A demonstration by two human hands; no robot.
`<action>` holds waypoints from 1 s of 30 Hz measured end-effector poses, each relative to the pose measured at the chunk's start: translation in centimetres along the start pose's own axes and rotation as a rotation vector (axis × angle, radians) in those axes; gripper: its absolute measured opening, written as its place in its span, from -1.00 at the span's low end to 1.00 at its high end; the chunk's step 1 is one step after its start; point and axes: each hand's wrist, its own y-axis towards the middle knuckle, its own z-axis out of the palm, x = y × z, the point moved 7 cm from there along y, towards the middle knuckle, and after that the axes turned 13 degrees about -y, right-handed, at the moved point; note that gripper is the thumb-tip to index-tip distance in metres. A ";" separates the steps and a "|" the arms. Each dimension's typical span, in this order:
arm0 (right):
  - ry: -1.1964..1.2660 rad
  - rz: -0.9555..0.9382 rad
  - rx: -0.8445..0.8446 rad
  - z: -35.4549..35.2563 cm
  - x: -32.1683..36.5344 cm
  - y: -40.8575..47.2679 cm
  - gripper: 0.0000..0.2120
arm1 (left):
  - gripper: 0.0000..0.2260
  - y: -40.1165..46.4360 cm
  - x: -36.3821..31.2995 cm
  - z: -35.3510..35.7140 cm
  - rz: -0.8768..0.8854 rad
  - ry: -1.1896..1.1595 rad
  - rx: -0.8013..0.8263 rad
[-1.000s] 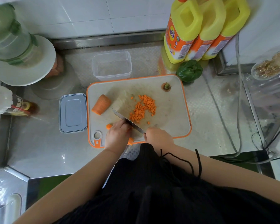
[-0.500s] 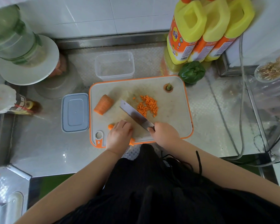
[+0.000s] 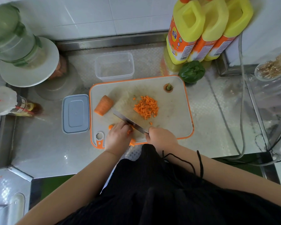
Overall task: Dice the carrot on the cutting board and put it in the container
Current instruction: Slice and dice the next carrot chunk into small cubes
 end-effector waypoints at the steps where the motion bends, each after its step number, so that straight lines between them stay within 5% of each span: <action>1: -0.012 -0.002 0.002 0.0 0.2 -0.1 -0.72 | -0.74 0.0 0.2 0.1 0.000 0.009 0.004; 9: -0.036 0.010 0.038 0.7 0.4 -0.1 -0.92 | -0.69 0.1 0.8 0.5 -0.011 0.008 0.022; 19: 0.108 0.072 0.036 1.3 -0.3 1.5 -0.64 | -0.74 -0.1 1.2 0.5 -0.002 -0.047 0.016; 30: -0.007 -0.021 -0.006 0.0 0.8 -0.2 -0.70 | -0.78 -0.8 0.3 -0.7 0.103 -0.043 -0.076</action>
